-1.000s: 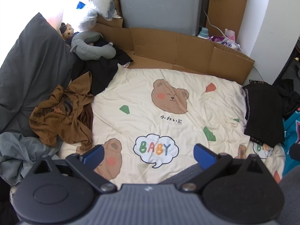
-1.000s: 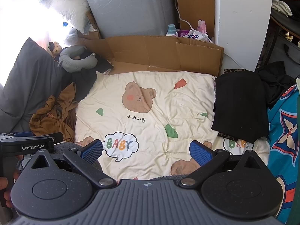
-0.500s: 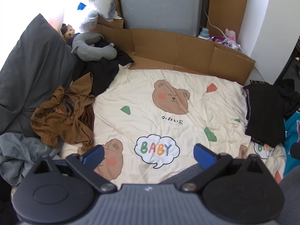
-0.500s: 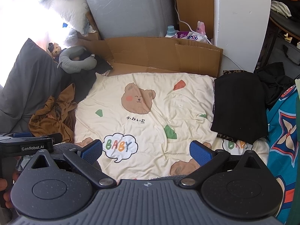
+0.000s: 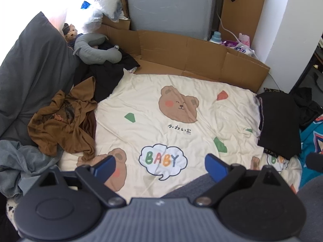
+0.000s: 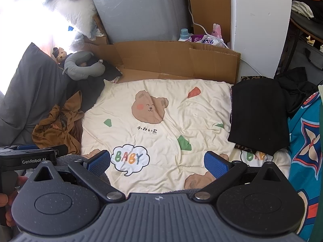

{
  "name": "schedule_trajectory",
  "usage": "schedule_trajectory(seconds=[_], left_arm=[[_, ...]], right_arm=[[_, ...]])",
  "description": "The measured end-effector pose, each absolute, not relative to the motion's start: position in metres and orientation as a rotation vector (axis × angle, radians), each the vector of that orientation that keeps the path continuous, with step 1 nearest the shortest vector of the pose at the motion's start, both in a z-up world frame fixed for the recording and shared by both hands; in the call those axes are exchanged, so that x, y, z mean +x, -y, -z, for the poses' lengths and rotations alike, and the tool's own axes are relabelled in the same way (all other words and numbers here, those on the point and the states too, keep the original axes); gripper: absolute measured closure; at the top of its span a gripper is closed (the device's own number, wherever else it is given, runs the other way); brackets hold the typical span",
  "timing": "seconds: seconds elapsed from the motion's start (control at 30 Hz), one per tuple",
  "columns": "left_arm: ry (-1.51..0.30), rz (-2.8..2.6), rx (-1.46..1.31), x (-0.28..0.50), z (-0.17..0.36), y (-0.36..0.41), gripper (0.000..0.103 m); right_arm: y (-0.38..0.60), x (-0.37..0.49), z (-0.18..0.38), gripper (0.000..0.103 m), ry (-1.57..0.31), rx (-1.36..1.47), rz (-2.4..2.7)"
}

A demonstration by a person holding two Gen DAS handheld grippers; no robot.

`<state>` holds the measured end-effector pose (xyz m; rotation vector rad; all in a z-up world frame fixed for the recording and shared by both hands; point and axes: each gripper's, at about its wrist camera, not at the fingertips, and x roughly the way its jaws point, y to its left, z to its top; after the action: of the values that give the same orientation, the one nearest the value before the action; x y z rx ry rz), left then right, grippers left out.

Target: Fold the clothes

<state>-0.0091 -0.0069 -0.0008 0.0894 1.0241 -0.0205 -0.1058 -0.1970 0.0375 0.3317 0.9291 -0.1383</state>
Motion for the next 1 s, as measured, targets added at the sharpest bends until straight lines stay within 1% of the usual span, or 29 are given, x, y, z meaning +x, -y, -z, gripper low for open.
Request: schedule_trajectory(seconds=[0.27, 1.0], left_arm=[[-1.011, 0.007, 0.123, -0.009, -0.002, 0.010, 0.006], [-1.021, 0.019, 0.108, -0.005, -0.005, 0.001, 0.005]], right_arm=[[0.197, -0.106, -0.039, 0.001, -0.922, 0.340, 0.137], [0.193, -0.108, -0.041, 0.001, -0.912, 0.346, 0.142]])
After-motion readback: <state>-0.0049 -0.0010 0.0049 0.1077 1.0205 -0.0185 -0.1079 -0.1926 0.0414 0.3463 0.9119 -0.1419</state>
